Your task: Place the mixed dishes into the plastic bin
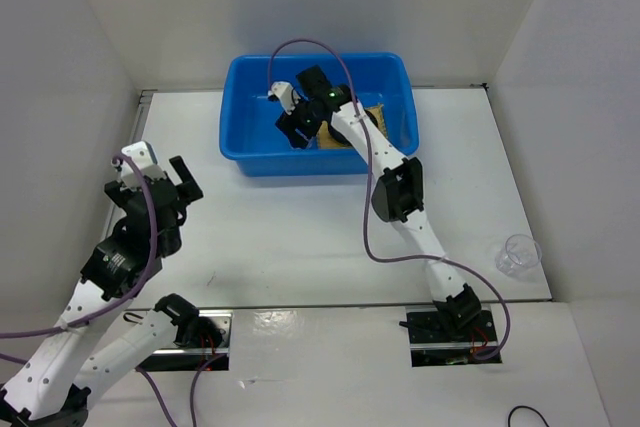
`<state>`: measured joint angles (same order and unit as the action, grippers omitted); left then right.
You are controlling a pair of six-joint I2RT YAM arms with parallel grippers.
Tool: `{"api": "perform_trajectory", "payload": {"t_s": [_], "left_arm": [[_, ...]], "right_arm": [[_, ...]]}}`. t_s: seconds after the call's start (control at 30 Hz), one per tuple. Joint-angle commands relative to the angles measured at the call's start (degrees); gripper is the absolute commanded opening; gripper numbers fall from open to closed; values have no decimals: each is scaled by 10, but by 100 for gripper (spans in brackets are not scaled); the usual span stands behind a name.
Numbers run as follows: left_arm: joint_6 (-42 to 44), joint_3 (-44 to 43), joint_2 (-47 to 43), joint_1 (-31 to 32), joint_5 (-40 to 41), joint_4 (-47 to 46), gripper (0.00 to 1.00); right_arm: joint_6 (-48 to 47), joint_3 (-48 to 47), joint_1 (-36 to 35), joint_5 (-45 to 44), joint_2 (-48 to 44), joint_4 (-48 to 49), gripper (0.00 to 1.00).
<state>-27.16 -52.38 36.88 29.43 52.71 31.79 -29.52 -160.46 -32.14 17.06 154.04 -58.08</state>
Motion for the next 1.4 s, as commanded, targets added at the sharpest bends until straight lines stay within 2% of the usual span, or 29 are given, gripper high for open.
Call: {"api": "perform_trajectory", "payload": {"t_s": [0.0,0.07,0.13,0.2,0.27,0.3,0.37,0.4,0.47,0.5,0.63,0.7,0.8,0.93,1.1,1.37], "left_arm": [[-3,3,-15,-2,10,-23,99],[-3,3,-22,-2,10,-23,99],[-3,3,-29,-2,15,-23,99],[-3,3,-36,-2,15,-23,99],[-3,3,-51,-2,15,-23,99],[-3,3,-57,-2,15,-23,99],[-3,3,-72,-2,15,-23,99],[3,3,-78,-2,7,-30,99],[9,3,-89,-2,-4,-36,99],[9,3,-89,-2,-4,-41,99],[14,3,-89,-2,-30,-46,99],[19,3,-83,-2,-38,-46,99],[19,3,-73,-2,-51,-46,99],[19,3,-39,-2,-60,-46,99],[14,-3,12,-2,-94,-36,99],[14,-3,36,-2,-112,-36,99]], "right_arm": [[-5,19,-19,-65,-107,67,83],[-10,44,-25,-106,-156,91,91],[-10,85,-25,-129,-194,97,92],[-5,122,-25,-162,-269,114,92],[-5,216,-25,-183,-371,141,93],[-5,312,-25,-207,-408,152,93],[8,413,-25,-231,-514,165,93],[22,509,-18,-242,-549,171,93],[44,587,36,-207,-619,171,93],[50,650,60,-187,-691,156,93],[46,748,208,-110,-815,79,92],[30,805,268,-117,-870,48,92],[30,865,324,-160,-921,-4,90],[-20,914,422,-160,-965,-83,90],[-63,984,522,-172,-972,-79,90],[-45,1034,567,-238,-960,-55,90]]}}
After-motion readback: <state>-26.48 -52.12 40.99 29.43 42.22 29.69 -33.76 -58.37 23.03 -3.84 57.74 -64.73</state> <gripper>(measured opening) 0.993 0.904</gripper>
